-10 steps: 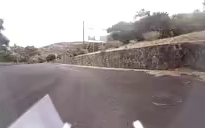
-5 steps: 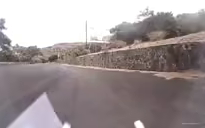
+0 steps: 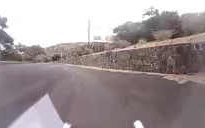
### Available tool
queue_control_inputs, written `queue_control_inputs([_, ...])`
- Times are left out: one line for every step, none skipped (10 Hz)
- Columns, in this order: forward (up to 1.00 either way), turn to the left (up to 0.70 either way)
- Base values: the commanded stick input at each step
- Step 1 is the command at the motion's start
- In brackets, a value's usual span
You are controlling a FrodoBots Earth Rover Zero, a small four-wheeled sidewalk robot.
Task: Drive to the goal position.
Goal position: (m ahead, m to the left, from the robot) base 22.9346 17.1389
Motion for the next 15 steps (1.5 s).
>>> queue_control_inputs([1.00, 0.00])
queue_control_inputs([1.00, 0.00])
queue_control_inputs([1.00, 0.00])
queue_control_inputs([1.00, 0.00])
queue_control_inputs([1.00, 0.00])
queue_control_inputs([1.00, 0.00])
queue_control_inputs([1.00, 0.00])
queue_control_inputs([1.00, 0.00])
queue_control_inputs([1.00, 0.00])
queue_control_inputs([1.00, 0.00])
queue_control_inputs([1.00, 0.00])
queue_control_inputs([1.00, 0.00])
queue_control_inputs([1.00, 0.00])
queue_control_inputs([1.00, 0.00])
queue_control_inputs([1.00, 0.00])
